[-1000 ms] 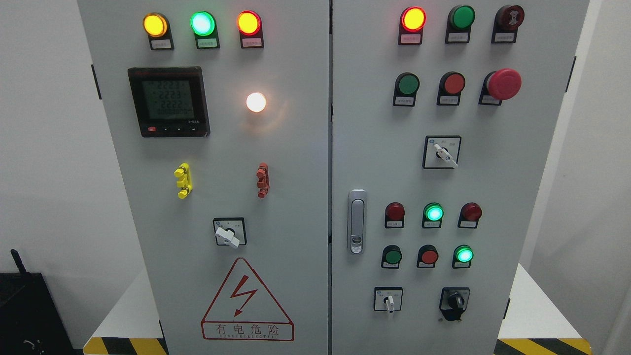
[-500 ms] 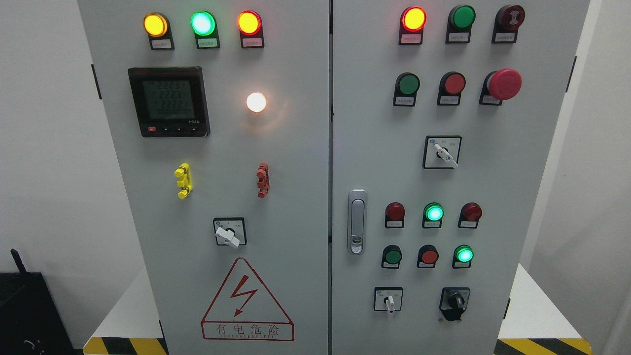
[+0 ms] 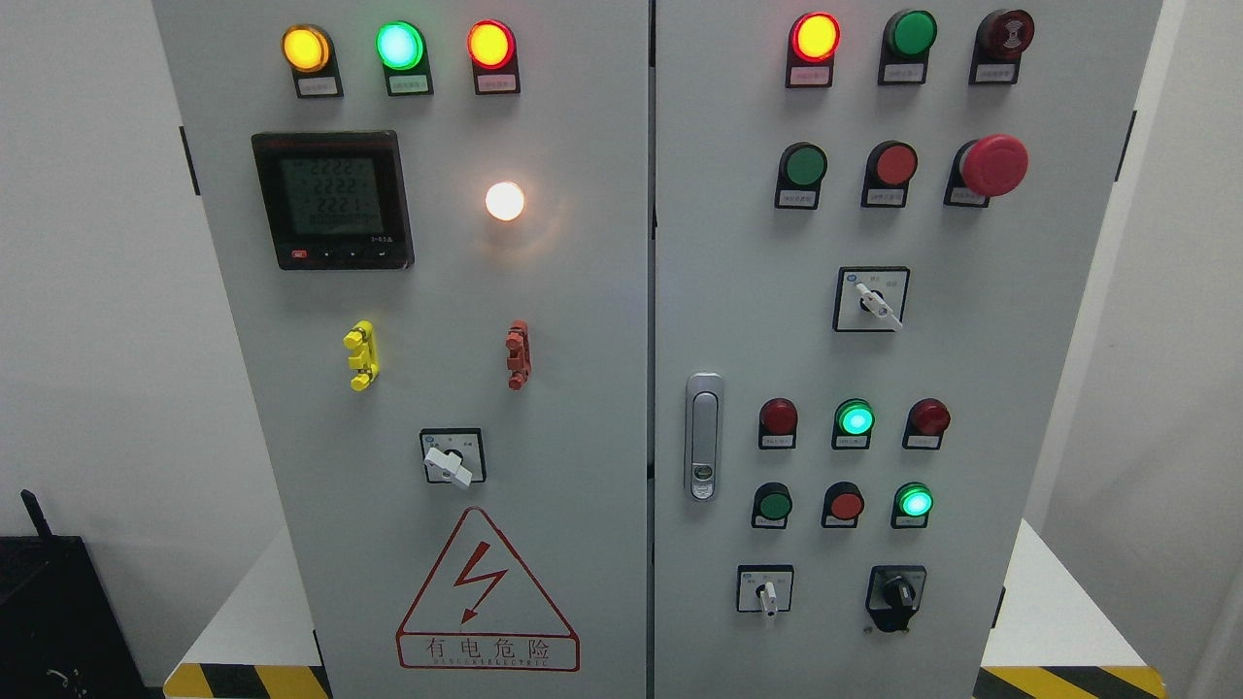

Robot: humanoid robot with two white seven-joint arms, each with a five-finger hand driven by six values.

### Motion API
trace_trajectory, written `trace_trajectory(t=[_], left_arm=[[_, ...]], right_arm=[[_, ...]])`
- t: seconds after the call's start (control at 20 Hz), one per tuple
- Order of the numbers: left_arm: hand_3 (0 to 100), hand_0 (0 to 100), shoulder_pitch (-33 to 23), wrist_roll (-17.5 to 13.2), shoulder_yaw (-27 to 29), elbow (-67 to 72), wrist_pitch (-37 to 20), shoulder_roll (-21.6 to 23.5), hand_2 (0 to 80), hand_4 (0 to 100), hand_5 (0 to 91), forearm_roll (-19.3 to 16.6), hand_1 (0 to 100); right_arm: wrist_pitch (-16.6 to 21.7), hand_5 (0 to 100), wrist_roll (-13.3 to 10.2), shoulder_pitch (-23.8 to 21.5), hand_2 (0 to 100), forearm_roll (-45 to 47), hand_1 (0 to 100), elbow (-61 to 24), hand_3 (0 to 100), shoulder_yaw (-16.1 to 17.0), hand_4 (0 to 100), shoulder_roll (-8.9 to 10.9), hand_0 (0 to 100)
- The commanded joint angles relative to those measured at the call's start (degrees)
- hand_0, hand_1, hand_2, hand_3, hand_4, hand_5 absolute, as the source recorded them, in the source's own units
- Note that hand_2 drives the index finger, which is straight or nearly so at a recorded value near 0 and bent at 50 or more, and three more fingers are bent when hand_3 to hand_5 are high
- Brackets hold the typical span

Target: Flip black knob to close circuit

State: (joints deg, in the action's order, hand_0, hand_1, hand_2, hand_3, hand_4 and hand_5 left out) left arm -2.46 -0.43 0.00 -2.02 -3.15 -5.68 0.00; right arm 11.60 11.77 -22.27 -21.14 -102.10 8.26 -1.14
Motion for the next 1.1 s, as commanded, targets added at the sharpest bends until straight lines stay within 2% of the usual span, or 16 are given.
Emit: trace_trajectory(t=[0.0, 0.25, 0.4, 0.6, 0.8, 0.95, 1.05], left_arm=[[5, 0, 0.0, 0.0, 0.6, 0.0, 0.0, 0.0, 0.0, 2, 0.0, 0.4, 0], [5, 0, 0.0, 0.0, 0.6, 0.0, 0.0, 0.1, 0.0, 3, 0.0, 0.4, 0], [5, 0, 0.0, 0.0, 0.6, 0.0, 0.0, 0.0, 0.0, 3, 0.0, 0.4, 0], [5, 0, 0.0, 0.0, 0.6, 0.0, 0.0, 0.1, 0.0, 3, 0.0, 0.4, 0], [5, 0, 0.0, 0.0, 0.6, 0.0, 0.0, 0.1, 0.0, 2, 0.0, 0.4, 0], [5, 0, 0.0, 0.0, 0.6, 0.0, 0.0, 0.1, 0.0, 2, 0.0, 0.4, 0], [5, 0, 0.0, 0.0, 0.6, 0.0, 0.0, 0.0, 0.0, 2, 0.0, 0.4, 0]], right_arm=[[-0.3, 72, -1.5, 3.3, 67, -24.5, 8, -15.9, 85, 9.2, 73, 0.44, 0], [-4.6, 78, -1.0, 9.6, 79, -41.4, 7, -17.1, 97, 8.2, 77, 0.44, 0], [-8.0, 83, 2.1, 13.4, 83, -47.7, 5, -17.0, 100, 5.6, 78, 0.53, 0], [-13.3, 84, 6.4, 18.1, 85, -53.7, 4, -17.0, 100, 1.1, 78, 0.44, 0], [-16.5, 84, 10.2, 22.3, 86, -58.9, 1, -16.9, 100, -1.2, 81, 0.44, 0], [-16.8, 84, 10.9, 23.1, 87, -59.8, 0, -16.4, 100, -1.3, 81, 0.44, 0], [-19.0, 84, 11.0, 23.4, 87, -61.1, 0, -16.3, 100, -2.3, 81, 0.53, 0]])
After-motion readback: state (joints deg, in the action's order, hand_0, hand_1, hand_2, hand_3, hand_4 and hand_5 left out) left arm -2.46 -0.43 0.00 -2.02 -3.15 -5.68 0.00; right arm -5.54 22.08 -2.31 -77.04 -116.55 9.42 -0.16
